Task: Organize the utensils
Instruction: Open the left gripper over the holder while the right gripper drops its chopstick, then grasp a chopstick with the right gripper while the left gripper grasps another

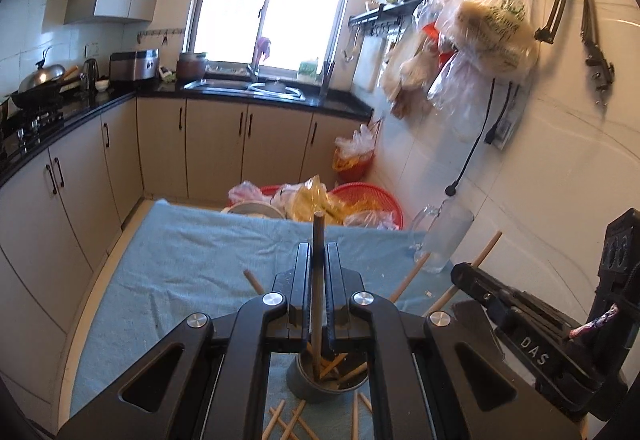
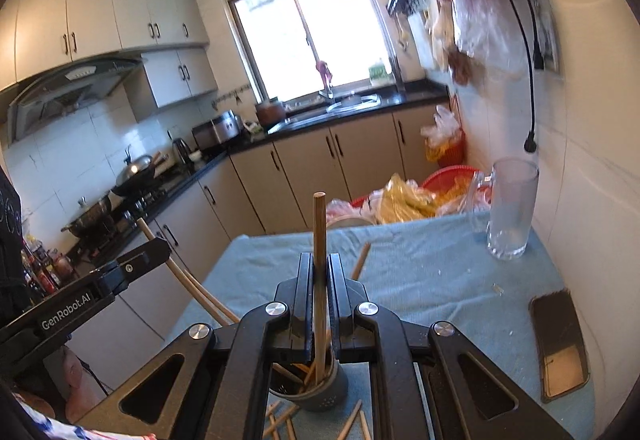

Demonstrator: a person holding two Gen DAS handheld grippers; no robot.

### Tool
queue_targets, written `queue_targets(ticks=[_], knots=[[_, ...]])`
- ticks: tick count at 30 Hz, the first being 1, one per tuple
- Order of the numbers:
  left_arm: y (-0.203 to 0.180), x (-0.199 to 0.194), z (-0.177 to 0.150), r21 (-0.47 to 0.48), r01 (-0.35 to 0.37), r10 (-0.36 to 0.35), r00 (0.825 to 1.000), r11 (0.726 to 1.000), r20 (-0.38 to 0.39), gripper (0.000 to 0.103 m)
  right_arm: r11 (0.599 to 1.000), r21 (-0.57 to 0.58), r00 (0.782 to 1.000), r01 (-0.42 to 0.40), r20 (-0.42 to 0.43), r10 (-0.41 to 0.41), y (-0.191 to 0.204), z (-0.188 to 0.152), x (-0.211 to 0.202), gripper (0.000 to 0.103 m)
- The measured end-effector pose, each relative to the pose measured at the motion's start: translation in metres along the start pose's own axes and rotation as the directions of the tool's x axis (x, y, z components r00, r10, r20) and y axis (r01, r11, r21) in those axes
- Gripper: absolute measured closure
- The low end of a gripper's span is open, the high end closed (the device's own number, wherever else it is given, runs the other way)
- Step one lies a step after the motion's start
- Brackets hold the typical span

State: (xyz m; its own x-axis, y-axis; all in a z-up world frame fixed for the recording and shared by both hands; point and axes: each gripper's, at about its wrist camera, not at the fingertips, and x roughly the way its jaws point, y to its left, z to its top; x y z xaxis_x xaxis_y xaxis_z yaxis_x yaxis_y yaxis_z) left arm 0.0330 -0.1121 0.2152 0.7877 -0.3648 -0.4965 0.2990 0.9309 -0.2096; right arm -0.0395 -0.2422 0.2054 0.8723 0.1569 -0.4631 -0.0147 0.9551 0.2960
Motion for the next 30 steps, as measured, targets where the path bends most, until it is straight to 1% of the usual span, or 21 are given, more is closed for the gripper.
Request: queue_targets(ticks=[5,7,8,9,10,11,12,14,18,23,27,30], knots=[[0.007,0.0,-0.006,-0.029,-0.001,0.001,1.0,1.0,-0.014,0.097,1.0,0.01,0.999,0.005,-0.042,-0.004,-0.007,-0.01,0.015,0.096],[0.008,-0.005,-0.006,-0.033,0.002,-0.002,1.0,0.999,-0.01,0.096,1.0,0.026,0.999,0.004,-0.041,-0.002,-0.011,-0.011,0.016,0.091],[0.01,-0.008,-0.006,-0.04,0.005,-0.005,1.0,0.999,-0.007,0.093,0.999,0.033,0.999,0.003,-0.043,-0.001,-0.012,-0.011,0.016,0.079],[0.011,-0.012,-0.006,-0.047,0.007,-0.008,1.0,0.999,-0.004,0.089,0.999,0.039,0.999,0.003,-0.042,-0.001,-0.014,-0.011,0.015,0.061],[0.012,-0.015,-0.005,-0.054,0.01,-0.01,1.0,0.998,-0.001,0.08,0.999,0.046,0.999,0.005,-0.034,-0.003,-0.015,-0.011,0.012,0.054],[0.013,-0.02,-0.005,-0.064,0.015,-0.015,1.0,0.998,0.004,0.073,0.999,0.046,1.0,0.011,-0.023,-0.009,-0.015,-0.01,0.009,0.052],[0.014,-0.025,-0.005,-0.072,0.021,-0.02,1.0,0.997,0.012,0.071,0.999,0.043,1.0,0.015,-0.017,-0.014,-0.015,-0.01,0.006,0.052],[0.016,-0.037,-0.006,-0.071,0.022,-0.02,0.999,0.997,0.027,0.071,0.999,0.028,1.0,0.024,-0.008,-0.023,-0.013,-0.009,-0.002,0.052],[0.019,-0.06,-0.012,-0.06,0.005,-0.002,0.999,0.998,0.055,0.069,0.999,0.022,0.999,0.035,0.006,-0.035,-0.013,-0.009,-0.02,0.052],[0.03,-0.099,-0.031,-0.074,-0.034,0.041,0.995,0.997,0.09,0.051,0.998,0.023,0.998,0.062,0.017,-0.062,-0.018,-0.017,-0.046,0.047],[0.04,-0.119,-0.051,-0.06,-0.075,0.08,0.993,0.995,0.092,0.047,0.997,0.015,0.997,0.081,-0.01,-0.081,-0.025,-0.033,-0.059,0.043],[0.047,-0.12,-0.071,-0.031,-0.114,0.116,0.991,0.993,0.062,0.045,0.994,0.005,0.992,0.107,-0.072,-0.106,-0.035,-0.055,-0.063,0.041]])
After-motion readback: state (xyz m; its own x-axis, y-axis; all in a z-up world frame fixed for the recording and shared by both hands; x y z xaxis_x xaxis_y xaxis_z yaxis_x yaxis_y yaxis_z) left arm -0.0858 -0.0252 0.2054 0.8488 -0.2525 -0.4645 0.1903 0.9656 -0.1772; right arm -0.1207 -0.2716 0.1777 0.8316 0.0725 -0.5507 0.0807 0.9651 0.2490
